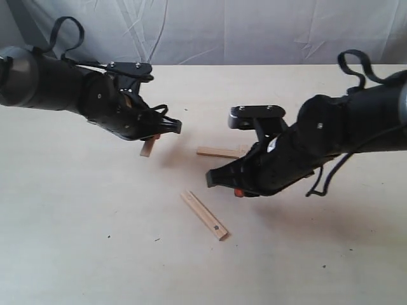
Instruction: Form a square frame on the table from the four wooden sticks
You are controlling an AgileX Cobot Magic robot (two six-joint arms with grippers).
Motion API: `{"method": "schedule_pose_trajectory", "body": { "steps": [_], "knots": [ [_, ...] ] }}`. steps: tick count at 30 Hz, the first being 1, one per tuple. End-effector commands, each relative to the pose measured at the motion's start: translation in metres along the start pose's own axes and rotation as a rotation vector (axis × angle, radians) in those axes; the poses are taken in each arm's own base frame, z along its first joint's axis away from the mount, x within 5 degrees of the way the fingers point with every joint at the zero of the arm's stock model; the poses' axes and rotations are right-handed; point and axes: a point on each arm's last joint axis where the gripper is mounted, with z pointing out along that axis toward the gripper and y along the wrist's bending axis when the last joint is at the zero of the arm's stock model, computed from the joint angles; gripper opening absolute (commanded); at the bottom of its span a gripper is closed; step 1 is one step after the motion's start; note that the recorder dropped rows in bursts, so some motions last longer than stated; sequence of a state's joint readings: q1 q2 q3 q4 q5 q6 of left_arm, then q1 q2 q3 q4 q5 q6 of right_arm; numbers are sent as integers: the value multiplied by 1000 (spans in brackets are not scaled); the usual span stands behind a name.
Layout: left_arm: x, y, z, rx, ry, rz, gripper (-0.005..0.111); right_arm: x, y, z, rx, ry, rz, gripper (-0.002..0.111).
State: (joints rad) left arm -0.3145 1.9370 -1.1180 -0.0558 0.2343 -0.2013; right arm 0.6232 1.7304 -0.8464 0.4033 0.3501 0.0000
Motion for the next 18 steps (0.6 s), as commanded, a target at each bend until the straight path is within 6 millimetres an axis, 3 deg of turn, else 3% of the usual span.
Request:
{"method": "schedule_pose_trajectory", "body": {
  "steps": [1, 5, 9, 18],
  "knots": [
    [-1, 26, -3, -48, 60, -62, 0, -24, 29, 19, -44, -19, -52, 0],
    [2, 29, -3, -58, 78, -52, 0, -37, 37, 46, -38, 34, -77, 0],
    [5, 30, -2, -56, 78, -60, 0, -35, 34, 66, -22, 88, -77, 0],
    [5, 29, -2, -52, 75, -70, 0, -13, 52, 71, -28, 217, -143, 0]
  ]
}}
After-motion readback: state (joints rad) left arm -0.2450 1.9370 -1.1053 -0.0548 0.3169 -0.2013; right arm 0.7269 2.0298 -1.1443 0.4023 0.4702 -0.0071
